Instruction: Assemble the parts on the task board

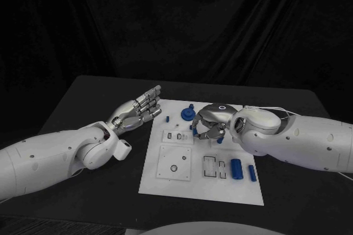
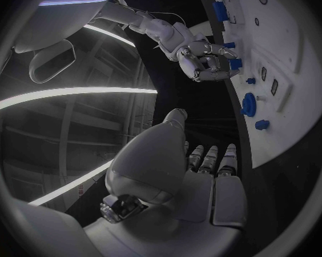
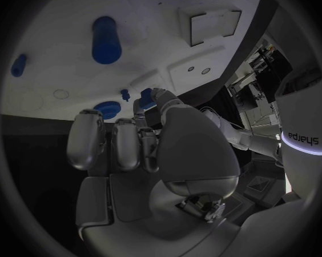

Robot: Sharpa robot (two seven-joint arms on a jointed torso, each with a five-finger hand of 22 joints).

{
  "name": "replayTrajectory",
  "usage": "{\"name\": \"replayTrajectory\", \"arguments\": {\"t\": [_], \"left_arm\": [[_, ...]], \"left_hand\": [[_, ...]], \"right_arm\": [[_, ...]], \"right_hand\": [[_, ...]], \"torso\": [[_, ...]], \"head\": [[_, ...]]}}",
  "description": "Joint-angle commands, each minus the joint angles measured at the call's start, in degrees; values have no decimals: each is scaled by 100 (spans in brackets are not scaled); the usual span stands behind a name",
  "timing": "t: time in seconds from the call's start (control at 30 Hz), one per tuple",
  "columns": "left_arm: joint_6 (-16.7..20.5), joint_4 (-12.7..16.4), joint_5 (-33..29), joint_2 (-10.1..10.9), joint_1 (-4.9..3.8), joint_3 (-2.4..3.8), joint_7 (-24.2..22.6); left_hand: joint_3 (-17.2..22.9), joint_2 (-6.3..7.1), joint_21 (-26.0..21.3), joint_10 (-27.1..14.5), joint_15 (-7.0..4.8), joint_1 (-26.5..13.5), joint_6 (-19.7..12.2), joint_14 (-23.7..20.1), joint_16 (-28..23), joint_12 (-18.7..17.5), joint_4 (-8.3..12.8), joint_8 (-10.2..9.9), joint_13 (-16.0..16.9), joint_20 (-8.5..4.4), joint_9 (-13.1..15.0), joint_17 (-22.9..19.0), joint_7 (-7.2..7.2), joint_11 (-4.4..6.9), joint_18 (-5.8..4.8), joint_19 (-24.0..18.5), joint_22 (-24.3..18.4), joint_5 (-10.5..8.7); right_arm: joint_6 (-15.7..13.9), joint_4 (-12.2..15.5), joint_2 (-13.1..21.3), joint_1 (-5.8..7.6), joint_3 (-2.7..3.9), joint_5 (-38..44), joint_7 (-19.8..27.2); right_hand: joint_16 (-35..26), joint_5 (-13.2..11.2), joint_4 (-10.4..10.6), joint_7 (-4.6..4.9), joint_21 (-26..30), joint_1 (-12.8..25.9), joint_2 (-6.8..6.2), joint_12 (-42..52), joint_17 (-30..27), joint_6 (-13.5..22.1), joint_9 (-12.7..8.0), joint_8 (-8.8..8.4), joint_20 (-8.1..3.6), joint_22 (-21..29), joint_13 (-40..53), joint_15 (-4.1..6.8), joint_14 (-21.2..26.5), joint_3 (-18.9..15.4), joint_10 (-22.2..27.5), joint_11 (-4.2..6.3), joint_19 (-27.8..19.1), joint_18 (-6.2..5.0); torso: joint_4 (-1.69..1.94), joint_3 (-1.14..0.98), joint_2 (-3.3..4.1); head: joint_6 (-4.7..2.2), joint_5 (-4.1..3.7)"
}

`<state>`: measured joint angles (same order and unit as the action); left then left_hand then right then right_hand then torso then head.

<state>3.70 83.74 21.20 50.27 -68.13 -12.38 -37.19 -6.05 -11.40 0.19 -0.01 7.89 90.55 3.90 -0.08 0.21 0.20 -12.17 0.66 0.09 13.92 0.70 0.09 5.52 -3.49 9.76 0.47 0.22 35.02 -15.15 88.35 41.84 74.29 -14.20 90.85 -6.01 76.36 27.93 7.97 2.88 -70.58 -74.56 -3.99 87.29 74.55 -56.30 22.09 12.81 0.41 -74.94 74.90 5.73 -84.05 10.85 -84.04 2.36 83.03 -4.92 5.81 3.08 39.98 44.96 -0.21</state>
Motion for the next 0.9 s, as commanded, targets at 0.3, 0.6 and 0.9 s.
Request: {"name": "replayTrajectory", "arguments": {"t": [0.3,0.6,0.9], "left_arm": [[-90,-3,-2,-28,14,5,-68],[-102,-7,-2,-28,17,5,-56],[-111,-10,-2,-39,19,5,-53]], "left_hand": [[31,-43,11,1,33,35,-19,8,-21,-20,16,5,-9,43,3,-9,-41,-45,38,-5,4,24],[31,-43,11,1,33,35,-19,8,-21,-20,16,5,-9,43,3,-9,-41,-45,38,-5,4,24],[31,-43,11,1,33,35,-19,8,-21,-20,16,5,-9,43,3,-9,-41,-45,38,-5,4,24]], "right_arm": [[125,-268,-264,-98,3,227,-193],[160,-347,-356,-114,4,232,-197],[245,-381,-397,-131,4,232,-218]], "right_hand": [[11,19,-26,31,11,-7,37,34,-16,-2,357,-7,10,-968,1225,10,-370,38,-445,-4,46,105],[12,-21,-50,65,17,14,33,22,-29,85,381,-64,31,-976,1211,-15,-364,72,-436,-33,45,105],[3,-595,-93,174,108,164,-27,1,-91,467,343,-383,101,-965,1183,-84,-340,114,-413,-117,17,88]], "torso": [[6,-10,6],[-5,-10,2],[-14,-8,-3]], "head": [[51,-7],[42,-6],[66,15]]}}
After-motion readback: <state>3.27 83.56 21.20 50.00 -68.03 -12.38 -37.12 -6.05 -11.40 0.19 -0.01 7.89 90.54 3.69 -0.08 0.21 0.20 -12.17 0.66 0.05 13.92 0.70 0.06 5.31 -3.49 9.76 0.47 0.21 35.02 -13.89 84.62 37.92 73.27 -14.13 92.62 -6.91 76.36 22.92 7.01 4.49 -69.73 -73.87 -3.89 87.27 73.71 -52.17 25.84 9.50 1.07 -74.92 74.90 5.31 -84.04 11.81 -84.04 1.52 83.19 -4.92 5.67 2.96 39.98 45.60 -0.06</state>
